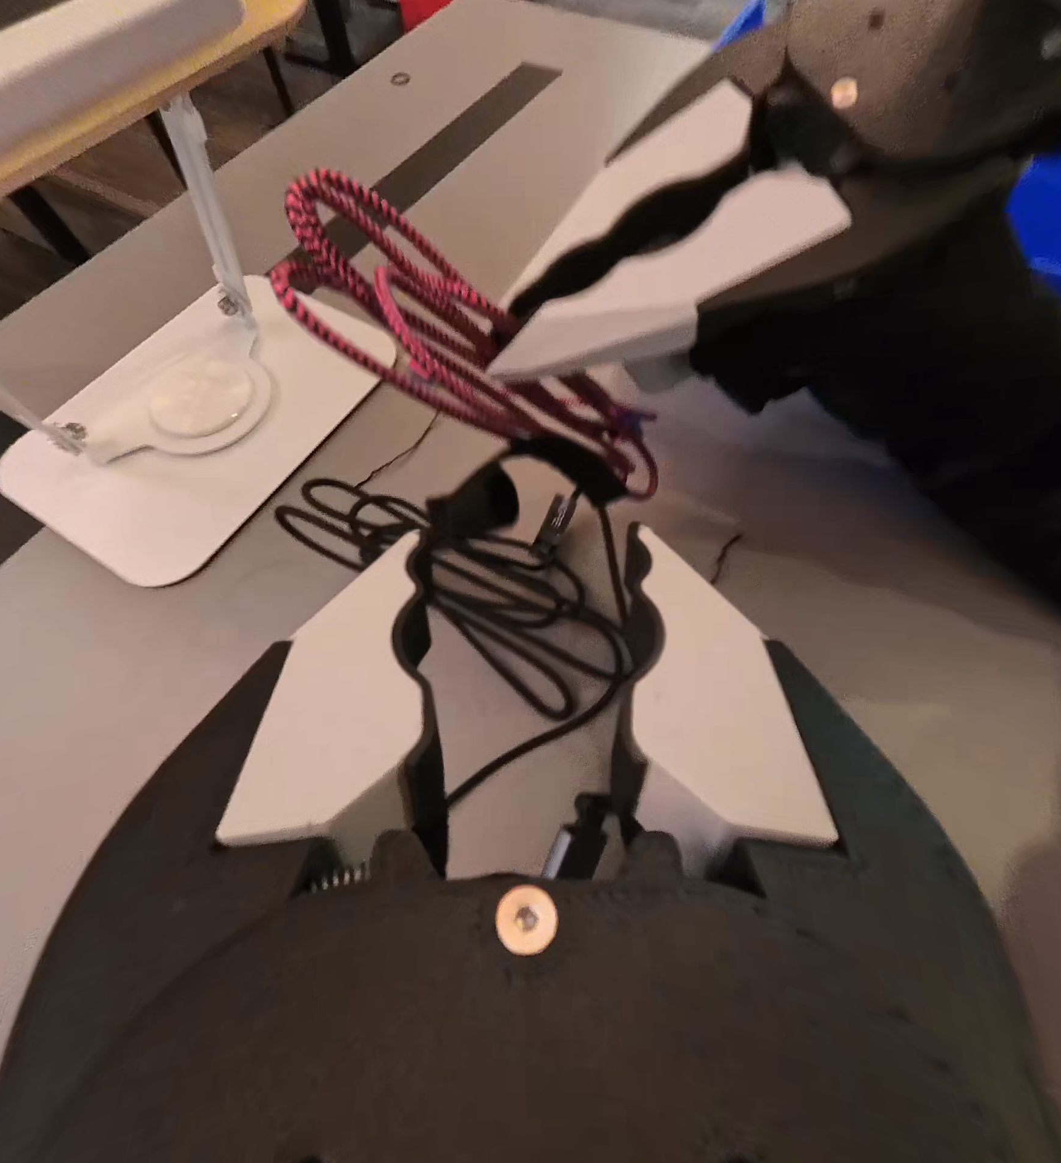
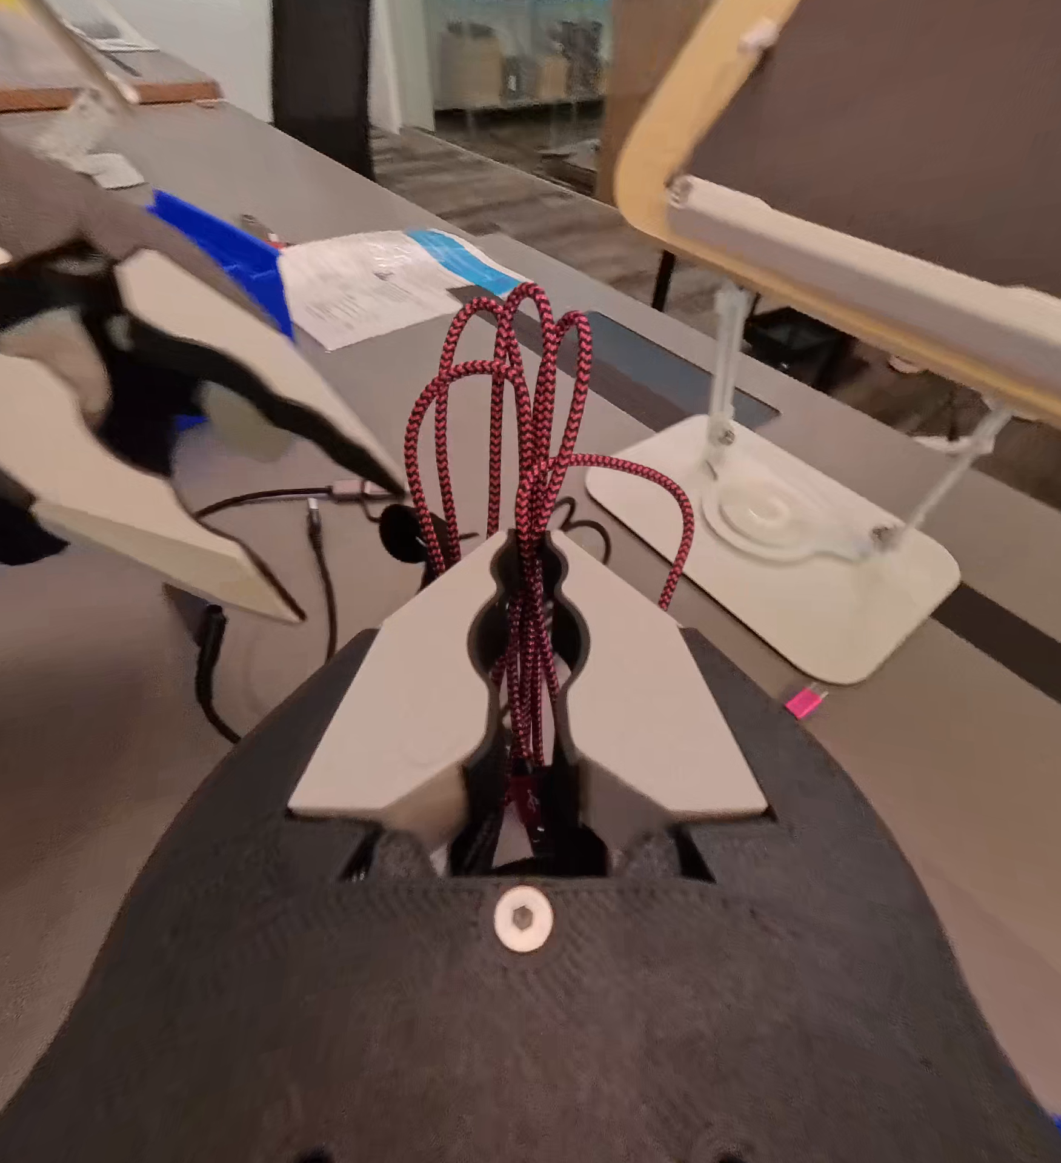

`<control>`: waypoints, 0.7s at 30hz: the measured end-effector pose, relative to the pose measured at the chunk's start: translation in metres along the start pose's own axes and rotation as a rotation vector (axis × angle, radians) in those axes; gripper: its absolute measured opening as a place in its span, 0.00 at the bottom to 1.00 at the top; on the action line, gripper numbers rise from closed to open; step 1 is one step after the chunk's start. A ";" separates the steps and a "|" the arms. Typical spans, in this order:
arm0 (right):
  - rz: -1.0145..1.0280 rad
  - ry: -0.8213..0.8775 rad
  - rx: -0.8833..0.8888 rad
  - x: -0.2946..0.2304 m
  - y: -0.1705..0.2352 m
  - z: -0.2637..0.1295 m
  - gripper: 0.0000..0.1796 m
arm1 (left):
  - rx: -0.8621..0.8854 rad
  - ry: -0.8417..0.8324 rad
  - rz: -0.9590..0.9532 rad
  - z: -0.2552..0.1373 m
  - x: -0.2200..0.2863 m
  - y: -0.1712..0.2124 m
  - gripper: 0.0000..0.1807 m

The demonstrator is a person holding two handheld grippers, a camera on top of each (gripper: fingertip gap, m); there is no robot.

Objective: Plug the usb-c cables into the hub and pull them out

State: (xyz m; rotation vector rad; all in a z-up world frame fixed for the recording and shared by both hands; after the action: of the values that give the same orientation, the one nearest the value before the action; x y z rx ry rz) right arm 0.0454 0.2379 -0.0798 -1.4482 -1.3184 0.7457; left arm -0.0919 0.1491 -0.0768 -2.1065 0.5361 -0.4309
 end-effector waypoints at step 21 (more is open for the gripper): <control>0.116 -0.043 0.194 0.000 -0.008 -0.007 0.02 | -0.286 -0.017 -0.015 -0.009 -0.044 0.036 0.01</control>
State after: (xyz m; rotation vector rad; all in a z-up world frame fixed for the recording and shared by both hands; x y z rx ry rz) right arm 0.0489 0.2353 -0.0700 -1.3667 -1.1667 0.9589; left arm -0.1411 0.1480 -0.1070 -2.3866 0.6016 -0.3608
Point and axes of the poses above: each gripper's, where its closed fingertips meet, z out along the fingers, y out of its underside, x = y × z across the jaws, the point moved 9 cm from there along -z, back along the fingers, and after that the axes turned 8 degrees about -z, right-handed, at the moved point
